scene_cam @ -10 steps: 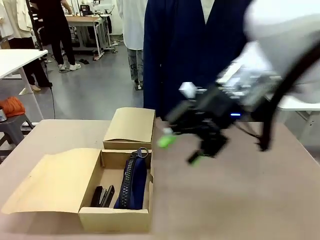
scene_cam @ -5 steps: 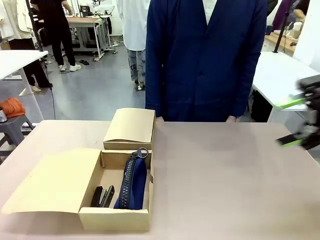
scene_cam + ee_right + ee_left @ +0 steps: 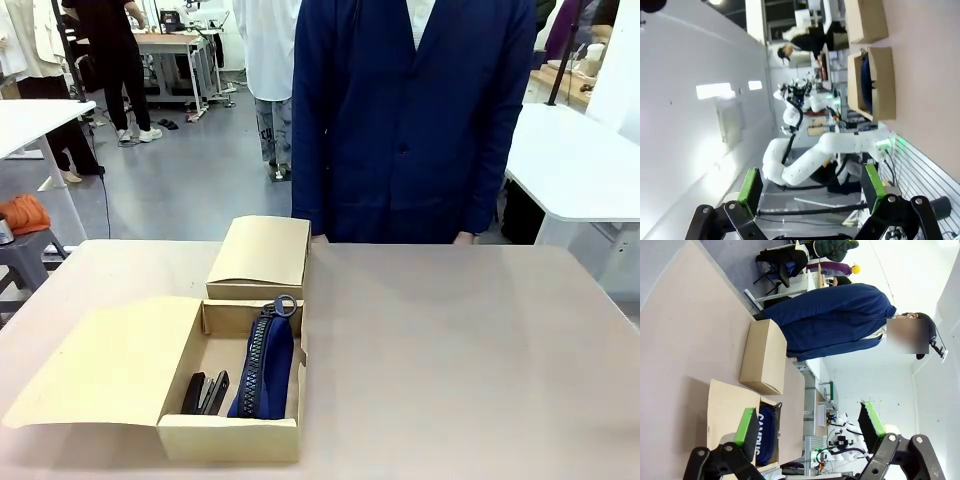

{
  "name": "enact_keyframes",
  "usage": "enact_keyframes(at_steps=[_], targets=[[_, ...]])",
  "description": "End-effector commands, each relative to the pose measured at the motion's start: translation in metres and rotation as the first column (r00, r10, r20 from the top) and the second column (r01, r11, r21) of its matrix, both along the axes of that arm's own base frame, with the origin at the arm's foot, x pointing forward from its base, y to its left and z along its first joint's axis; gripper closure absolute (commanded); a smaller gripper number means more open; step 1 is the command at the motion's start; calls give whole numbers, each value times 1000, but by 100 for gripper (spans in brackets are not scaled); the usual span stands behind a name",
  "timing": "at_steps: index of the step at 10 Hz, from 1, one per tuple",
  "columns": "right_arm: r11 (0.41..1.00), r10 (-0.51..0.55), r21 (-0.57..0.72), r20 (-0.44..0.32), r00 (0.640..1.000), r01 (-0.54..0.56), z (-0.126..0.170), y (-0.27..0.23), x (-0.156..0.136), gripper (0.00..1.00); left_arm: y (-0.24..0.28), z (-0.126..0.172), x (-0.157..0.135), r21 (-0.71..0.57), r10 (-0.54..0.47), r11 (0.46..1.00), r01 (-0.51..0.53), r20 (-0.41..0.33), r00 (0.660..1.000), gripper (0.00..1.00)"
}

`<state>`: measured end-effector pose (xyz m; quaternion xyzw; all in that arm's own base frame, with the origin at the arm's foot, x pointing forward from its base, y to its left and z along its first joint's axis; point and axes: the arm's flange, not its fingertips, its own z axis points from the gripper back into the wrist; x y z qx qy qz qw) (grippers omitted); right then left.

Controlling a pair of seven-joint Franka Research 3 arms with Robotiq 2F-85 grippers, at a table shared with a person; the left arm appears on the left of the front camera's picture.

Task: Place items inside the box.
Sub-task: Pick up a Pencil pouch or Stapler and place it inside the Mailer Box closest to the robot, then close the lid of the Mailer Box closest to the robot.

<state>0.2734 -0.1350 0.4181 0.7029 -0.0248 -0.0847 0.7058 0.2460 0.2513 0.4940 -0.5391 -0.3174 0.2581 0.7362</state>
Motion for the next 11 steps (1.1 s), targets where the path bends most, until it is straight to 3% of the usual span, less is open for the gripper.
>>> enact_keyframes(at_steps=[1, 11], targets=[[996, 92, -12, -5, 996, -92, 32, 30, 2, 0, -1, 1, 0, -5, -3, 1000, 3, 28, 1000, 0], [996, 92, -12, -5, 996, -92, 32, 30, 2, 0, -1, 1, 0, -5, -3, 1000, 3, 28, 1000, 0]])
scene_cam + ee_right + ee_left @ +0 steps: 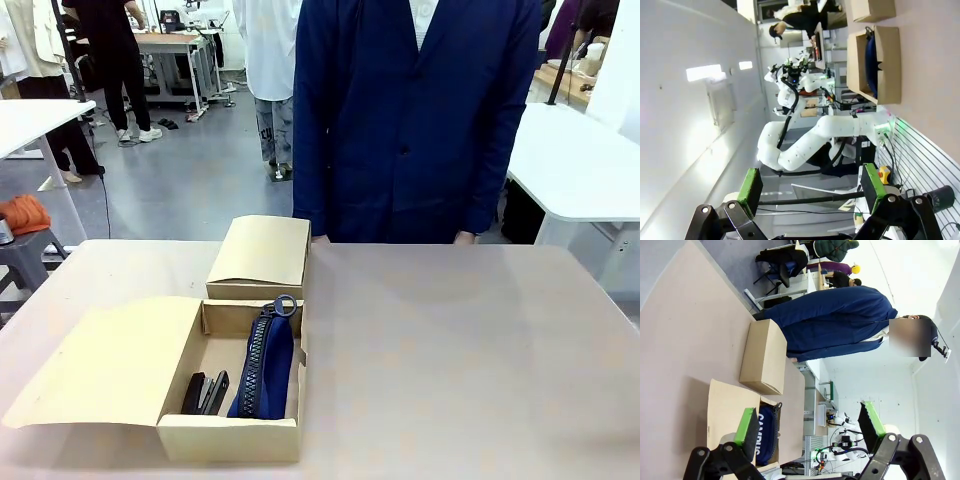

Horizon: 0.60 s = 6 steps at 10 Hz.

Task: Place items inside the box.
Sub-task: Close the lid of the Mailer Box closest to the robot.

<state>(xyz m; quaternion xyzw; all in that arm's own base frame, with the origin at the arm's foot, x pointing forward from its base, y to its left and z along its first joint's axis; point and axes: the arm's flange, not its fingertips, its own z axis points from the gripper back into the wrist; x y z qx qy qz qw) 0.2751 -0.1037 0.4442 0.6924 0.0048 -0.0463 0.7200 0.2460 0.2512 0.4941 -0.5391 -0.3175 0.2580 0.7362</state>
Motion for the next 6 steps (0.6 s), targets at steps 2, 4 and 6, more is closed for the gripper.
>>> enact_keyframes(at_steps=[2, 4, 6], targets=[[1000, -5, 18, -15, 1000, 6, 6, -1, 1, 0, 0, 0, 0, 0, 0, 1000, 0, 0, 1000, 0], [1000, -5, 18, -15, 1000, 6, 6, -1, 1, 0, -85, 28, 11, 252, -470, 875, 412, 245, 848, 0], [1000, -5, 18, -15, 1000, 6, 6, -1, 1, 0, -179, 6, -7, 651, -719, 631, 422, 286, 634, 0]])
